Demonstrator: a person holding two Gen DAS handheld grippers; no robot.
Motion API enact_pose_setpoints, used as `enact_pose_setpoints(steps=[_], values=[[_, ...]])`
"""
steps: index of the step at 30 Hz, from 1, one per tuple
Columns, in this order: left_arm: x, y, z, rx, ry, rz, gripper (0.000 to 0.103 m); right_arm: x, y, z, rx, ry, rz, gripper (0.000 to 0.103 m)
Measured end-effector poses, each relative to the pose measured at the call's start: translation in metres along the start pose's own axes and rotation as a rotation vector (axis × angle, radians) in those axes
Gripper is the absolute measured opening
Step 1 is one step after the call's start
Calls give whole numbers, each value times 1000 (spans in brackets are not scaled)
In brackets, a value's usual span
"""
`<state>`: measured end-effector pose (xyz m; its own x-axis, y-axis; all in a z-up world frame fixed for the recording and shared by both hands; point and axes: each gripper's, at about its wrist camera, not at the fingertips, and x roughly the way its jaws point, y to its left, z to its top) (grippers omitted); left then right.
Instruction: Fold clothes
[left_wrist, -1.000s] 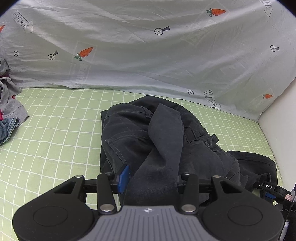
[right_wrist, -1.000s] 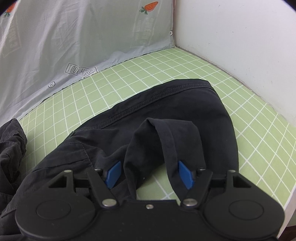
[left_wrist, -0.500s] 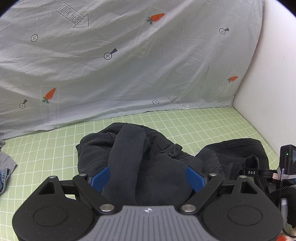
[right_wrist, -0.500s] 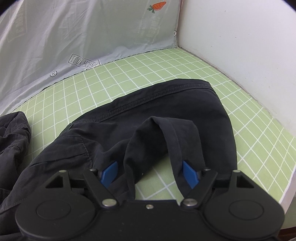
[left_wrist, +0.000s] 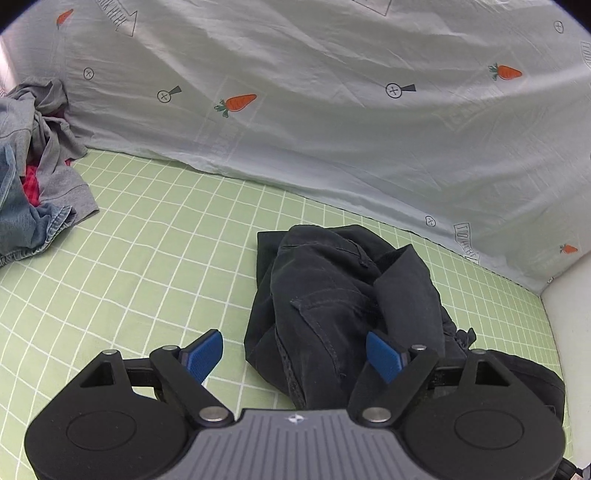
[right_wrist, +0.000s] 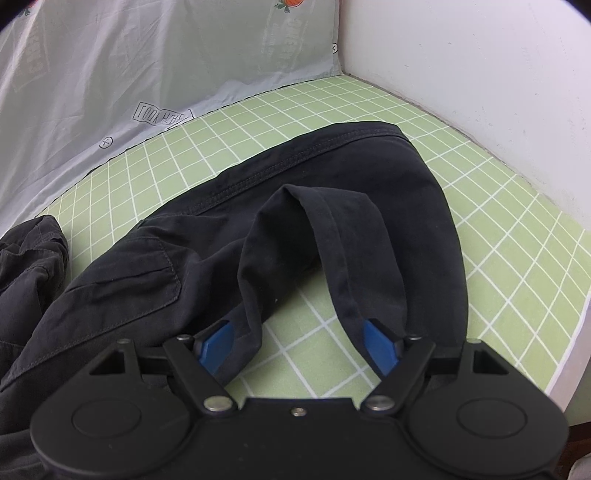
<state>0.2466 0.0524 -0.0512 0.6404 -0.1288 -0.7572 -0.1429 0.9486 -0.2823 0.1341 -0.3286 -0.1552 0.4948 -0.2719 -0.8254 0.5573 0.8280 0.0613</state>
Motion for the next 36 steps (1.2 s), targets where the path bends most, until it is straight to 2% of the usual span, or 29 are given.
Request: enact_pose_setpoints(steps=[2,5,11,14,18,22,23,26,28,29,32,36], values=[[17,10,7,-64,25,-30,81,1,-1,1,6,0,-5,79],[43,19,14,-143,54,-84,81,-2,-9,4,96,-20,31,79],[100,18,30,-164,128,-111,81,20,-28,13,300,21,86,81],[126,14,41,-181,153,-114,72,37,-30,21,330,16,74,81],[158,4,51,-186,193,-86,49,60,-23,39,321,8,43,80],[170,-1,56,-177,179,-68,41,89,-11,62,274,30,-6,63],[173,-1,57,-186,174,-66,40,95,-6,68,262,26,-18,63],[186,0,66,-201,165,-74,37,111,15,87,183,-4,-23,46],[196,-1,76,-210,157,-81,34,124,28,105,149,-14,15,27],[200,-3,83,-209,147,-84,33,131,34,116,141,-14,44,21],[201,-13,109,-176,89,-65,30,150,56,151,115,-33,124,15],[164,-18,140,-130,-51,-57,28,124,76,186,92,-176,155,12]])
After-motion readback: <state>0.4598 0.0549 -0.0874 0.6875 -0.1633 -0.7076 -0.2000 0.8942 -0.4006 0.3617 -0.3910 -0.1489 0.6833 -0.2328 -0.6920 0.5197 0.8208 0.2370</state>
